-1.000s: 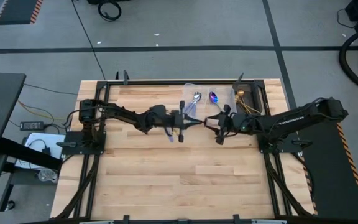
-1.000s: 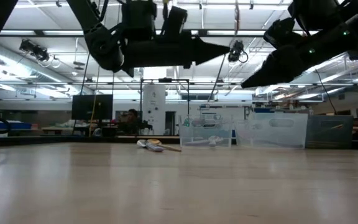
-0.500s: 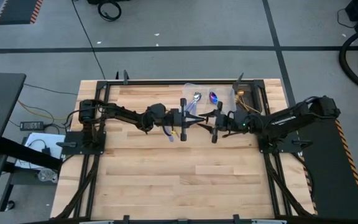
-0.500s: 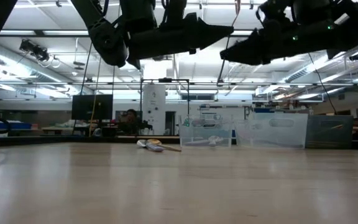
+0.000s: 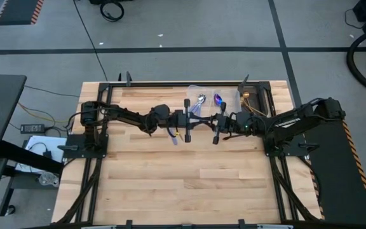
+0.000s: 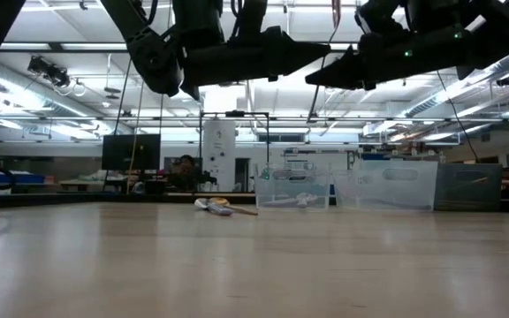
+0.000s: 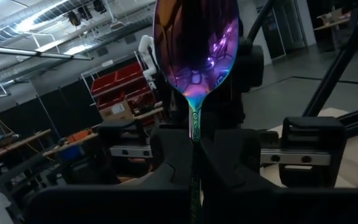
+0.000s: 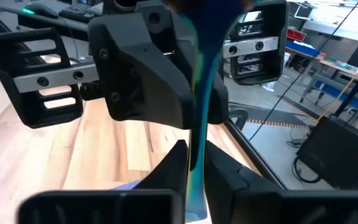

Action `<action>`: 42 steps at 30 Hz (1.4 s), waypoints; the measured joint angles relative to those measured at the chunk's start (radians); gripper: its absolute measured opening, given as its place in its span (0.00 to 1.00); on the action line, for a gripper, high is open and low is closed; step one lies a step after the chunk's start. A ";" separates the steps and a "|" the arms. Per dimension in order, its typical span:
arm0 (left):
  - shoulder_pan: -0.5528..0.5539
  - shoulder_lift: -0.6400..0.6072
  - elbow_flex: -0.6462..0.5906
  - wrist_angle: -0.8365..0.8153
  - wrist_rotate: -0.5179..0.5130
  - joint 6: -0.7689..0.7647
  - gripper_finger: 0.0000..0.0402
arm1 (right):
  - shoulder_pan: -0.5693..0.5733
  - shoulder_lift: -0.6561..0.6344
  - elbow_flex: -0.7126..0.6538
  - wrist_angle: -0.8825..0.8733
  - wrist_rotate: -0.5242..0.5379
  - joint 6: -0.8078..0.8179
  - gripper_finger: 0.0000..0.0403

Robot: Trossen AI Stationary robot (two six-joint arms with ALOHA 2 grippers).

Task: Sort silverware by color (type)
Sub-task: Put the purple spoon into the right transparent bin

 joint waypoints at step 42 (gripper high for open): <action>0.095 -0.117 -0.001 -0.884 -0.147 -0.289 0.37 | -0.397 -0.136 0.154 -1.097 0.048 0.478 0.10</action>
